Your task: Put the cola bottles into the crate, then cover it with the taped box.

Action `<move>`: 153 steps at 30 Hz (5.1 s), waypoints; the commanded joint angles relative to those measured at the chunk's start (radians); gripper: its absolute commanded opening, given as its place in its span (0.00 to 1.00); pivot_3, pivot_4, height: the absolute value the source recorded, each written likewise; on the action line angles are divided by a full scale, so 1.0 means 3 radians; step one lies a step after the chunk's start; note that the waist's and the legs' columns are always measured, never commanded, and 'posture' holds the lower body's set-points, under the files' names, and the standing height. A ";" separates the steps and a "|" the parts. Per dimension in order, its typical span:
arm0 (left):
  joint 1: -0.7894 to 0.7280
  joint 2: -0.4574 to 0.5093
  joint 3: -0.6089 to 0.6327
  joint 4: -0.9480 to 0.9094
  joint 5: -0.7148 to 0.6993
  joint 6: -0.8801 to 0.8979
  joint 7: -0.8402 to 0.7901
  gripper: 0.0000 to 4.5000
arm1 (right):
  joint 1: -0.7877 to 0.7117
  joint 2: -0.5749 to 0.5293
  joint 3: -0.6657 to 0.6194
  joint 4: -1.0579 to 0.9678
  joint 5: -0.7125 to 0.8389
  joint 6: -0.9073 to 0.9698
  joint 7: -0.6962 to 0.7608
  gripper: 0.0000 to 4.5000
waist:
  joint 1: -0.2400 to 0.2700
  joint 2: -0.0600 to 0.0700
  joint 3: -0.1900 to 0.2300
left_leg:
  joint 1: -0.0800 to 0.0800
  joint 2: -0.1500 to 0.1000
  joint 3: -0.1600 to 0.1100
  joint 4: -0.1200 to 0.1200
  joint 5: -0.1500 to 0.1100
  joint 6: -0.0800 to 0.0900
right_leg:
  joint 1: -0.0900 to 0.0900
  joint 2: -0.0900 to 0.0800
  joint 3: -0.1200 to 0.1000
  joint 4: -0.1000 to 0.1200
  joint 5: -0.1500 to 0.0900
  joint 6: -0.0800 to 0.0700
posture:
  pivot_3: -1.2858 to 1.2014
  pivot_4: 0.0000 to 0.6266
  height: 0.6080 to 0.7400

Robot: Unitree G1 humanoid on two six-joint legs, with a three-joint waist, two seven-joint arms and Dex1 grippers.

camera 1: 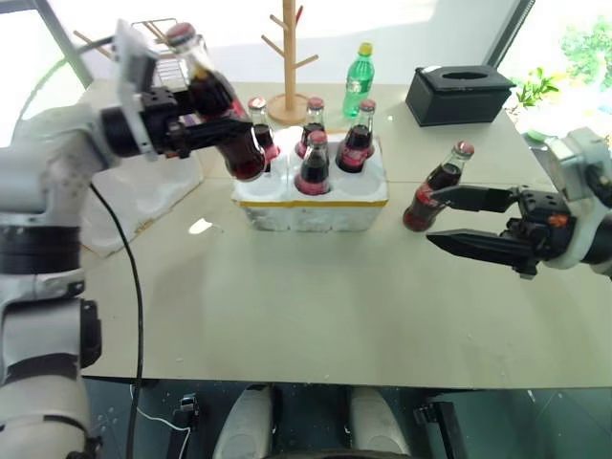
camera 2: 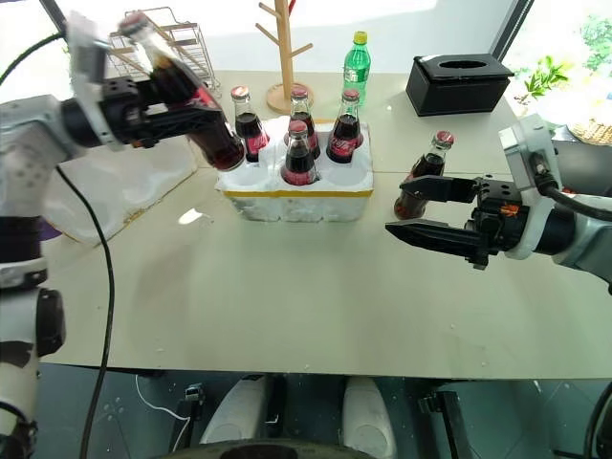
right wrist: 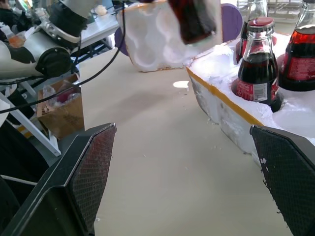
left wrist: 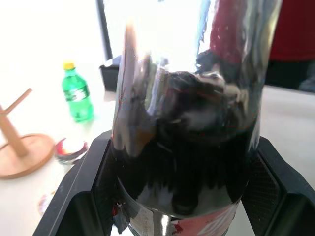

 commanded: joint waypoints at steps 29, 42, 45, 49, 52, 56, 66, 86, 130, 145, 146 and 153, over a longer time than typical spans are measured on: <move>0.0674 0.0112 0.0884 -0.1741 -0.1401 0.1463 0.0069 1.00 | 0.0638 0.0195 -0.0315 0.0300 -0.0753 -0.0444 -0.0334 1.00 | -0.0006 0.0001 -0.0001 | -0.0016 0.0003 -0.0003 0.0003 0.0000 -0.0001 | -0.0019 -0.0002 0.0000 0.0006 0.0001 0.0002 | 0.52 0.24 1.00; 0.1100 0.0088 0.0210 -0.2283 -0.1246 0.1209 0.0049 1.00 | -0.0181 0.0911 0.0382 0.1426 -0.1746 -0.1254 -0.0660 1.00 | -0.0014 0.0004 0.0000 | 0.0027 0.0002 -0.0005 0.0001 0.0002 -0.0003 | 0.0031 0.0000 -0.0001 -0.0001 0.0000 0.0001 | 0.52 0.24 1.00; 0.1018 0.0003 0.0170 -0.2218 -0.1212 0.1159 0.0100 1.00 | -0.0368 0.1024 0.0514 0.1694 -0.1896 -0.1370 -0.0643 1.00 | -0.0021 0.0005 0.0000 | 0.0024 0.0002 -0.0006 0.0000 0.0002 -0.0003 | 0.0027 0.0001 -0.0001 -0.0002 0.0000 0.0001 | 0.52 0.24 1.00; 0.0956 -0.0029 0.0157 -0.2182 -0.1201 0.1143 0.0119 1.00 | -0.0579 0.1135 0.0632 0.2073 -0.2112 -0.1496 -0.0685 1.00 | -0.0046 0.0006 0.0001 | 0.0022 0.0002 -0.0005 0.0000 0.0002 -0.0003 | 0.0026 0.0001 -0.0001 -0.0002 0.0000 0.0001 | 0.52 0.24 1.00; 0.0955 -0.0031 0.0175 -0.2202 -0.1219 0.1151 0.0124 1.00 | -0.0696 0.1226 0.0675 0.2249 -0.2162 -0.1584 -0.0617 1.00 | -0.0072 0.0006 0.0001 | 0.0022 0.0001 -0.0006 -0.0001 0.0002 -0.0003 | 0.0026 0.0001 -0.0001 -0.0002 0.0000 0.0001 | 0.52 0.24 1.00; 0.1013 -0.0028 0.0175 -0.2216 -0.1192 0.1126 0.0131 1.00 | -0.0958 0.1396 0.0742 0.2641 -0.2288 -0.1758 -0.0601 1.00 | -0.0100 0.0010 0.0003 | 0.0024 0.0003 -0.0006 -0.0001 0.0002 -0.0004 | 0.0025 0.0002 -0.0001 -0.0001 0.0000 0.0001 | 0.52 0.24 1.00; 0.1067 -0.0003 0.0311 -0.2189 -0.1203 0.1132 0.0280 1.00 | -0.1043 0.1406 0.0549 0.2305 -0.2094 -0.1786 -0.0388 0.61 | -0.0081 0.0019 0.0008 | 0.0019 0.0001 -0.0008 -0.0003 0.0003 -0.0005 | 0.0020 0.0001 -0.0001 -0.0001 0.0000 0.0001 | 0.52 0.24 1.00; 0.1453 0.0198 0.0752 -0.2353 -0.1370 0.1133 0.0639 1.00 | -0.1855 0.1786 0.1081 0.1748 -0.1989 -0.1242 -0.0496 0.61 | -0.0066 0.0043 0.0025 | -0.0003 0.0000 -0.0003 -0.0006 0.0006 -0.0012 | -0.0013 -0.0001 0.0001 0.0009 0.0001 0.0001 | 0.52 0.24 1.00; 0.4976 0.2200 0.3871 -0.0502 0.0121 0.0386 -0.1557 1.00 | -0.1302 0.0662 0.0590 0.0177 -0.0424 -0.0252 0.0714 0.99 | -0.0063 0.0045 0.0026 | 0.0018 0.0007 0.0001 -0.0021 0.0002 -0.0008 | -0.0005 -0.0022 -0.0017 -0.0011 -0.0014 -0.0027 | 0.52 0.24 1.00; 0.0461 0.2403 -0.0179 0.2478 0.1930 -0.1114 -0.1600 1.00 | -0.1221 0.0556 0.0596 0.0087 -0.0442 -0.0247 0.0575 0.99 | -0.0072 0.0015 0.0020 | 0.0006 -0.0013 0.0038 -0.0050 0.0003 -0.0004 | -0.0031 -0.0049 -0.0079 0.0006 -0.0001 -0.0010 | 0.52 0.24 1.00; 0.0205 0.2325 -0.0300 0.2635 0.2068 -0.1173 -0.1570 1.00 | -0.1193 0.0539 0.0573 0.0069 -0.0432 -0.0241 0.0555 0.99 | -0.0076 0.0002 0.0020 | 0.0006 -0.0012 0.0039 -0.0046 0.0003 -0.0004 | -0.0030 -0.0049 -0.0085 0.0008 0.0000 -0.0008 | 0.52 0.24 1.00; -0.0541 0.1801 -0.0551 0.3279 0.2479 -0.1338 -0.0924 1.00 | -0.0983 0.0448 0.0390 -0.0061 -0.0241 -0.0154 0.0386 0.99 | -0.0078 -0.0021 0.0015 | 0.0007 -0.0003 0.0029 -0.0040 0.0002 -0.0002 | -0.0026 -0.0058 -0.0096 0.0008 0.0002 -0.0003 | 0.52 0.24 1.00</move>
